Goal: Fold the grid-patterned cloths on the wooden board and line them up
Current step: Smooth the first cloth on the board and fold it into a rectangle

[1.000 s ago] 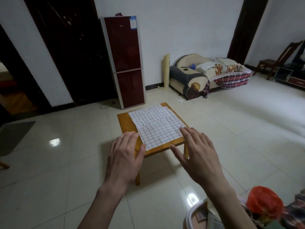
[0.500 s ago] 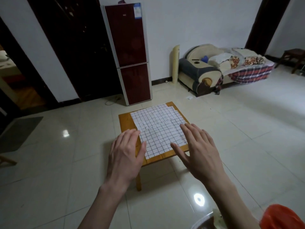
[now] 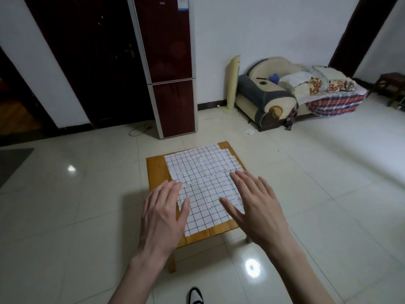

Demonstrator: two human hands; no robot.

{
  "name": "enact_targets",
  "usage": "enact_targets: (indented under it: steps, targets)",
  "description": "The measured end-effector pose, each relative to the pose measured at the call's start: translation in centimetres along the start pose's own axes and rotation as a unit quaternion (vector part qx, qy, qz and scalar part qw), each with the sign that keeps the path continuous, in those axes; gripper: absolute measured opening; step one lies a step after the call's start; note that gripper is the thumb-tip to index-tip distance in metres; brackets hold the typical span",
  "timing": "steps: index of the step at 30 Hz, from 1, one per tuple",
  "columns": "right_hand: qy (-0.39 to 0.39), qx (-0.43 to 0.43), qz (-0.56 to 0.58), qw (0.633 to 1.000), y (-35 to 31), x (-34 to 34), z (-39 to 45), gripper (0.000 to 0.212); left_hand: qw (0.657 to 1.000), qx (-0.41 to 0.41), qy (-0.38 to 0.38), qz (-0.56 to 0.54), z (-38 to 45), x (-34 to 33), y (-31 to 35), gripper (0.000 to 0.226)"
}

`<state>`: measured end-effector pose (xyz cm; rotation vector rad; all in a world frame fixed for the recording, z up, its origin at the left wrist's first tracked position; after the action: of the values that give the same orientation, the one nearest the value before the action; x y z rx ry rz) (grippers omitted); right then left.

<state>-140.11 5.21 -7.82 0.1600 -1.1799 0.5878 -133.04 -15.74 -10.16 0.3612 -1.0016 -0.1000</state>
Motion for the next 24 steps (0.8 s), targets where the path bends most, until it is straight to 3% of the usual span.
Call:
enact_targets:
  steps: [11, 24]
  targets:
    - [-0.021, 0.000, -0.015, 1.000, 2.1, -8.1, 10.8, 0.077, 1.000, 0.014, -0.003, -0.010, 9.8, -7.6, -6.8, 0.056]
    - [-0.055, 0.032, 0.007, 0.998, 6.0, -15.9, 17.6, 0.071, 0.996, 0.064, -0.049, -0.026, 13.5, -16.0, -9.7, 0.051]
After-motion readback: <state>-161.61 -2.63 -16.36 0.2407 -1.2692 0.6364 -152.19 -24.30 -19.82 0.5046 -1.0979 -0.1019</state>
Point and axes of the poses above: each hand's wrist, its own z-axis towards the middle knuckle, its own x-axis out of the back of the hand, y = z × x, the point moved 6 cm from there along z, towards the middle knuckle, and after that the axes turned 5 degrees about y, right-handed, at the moved point
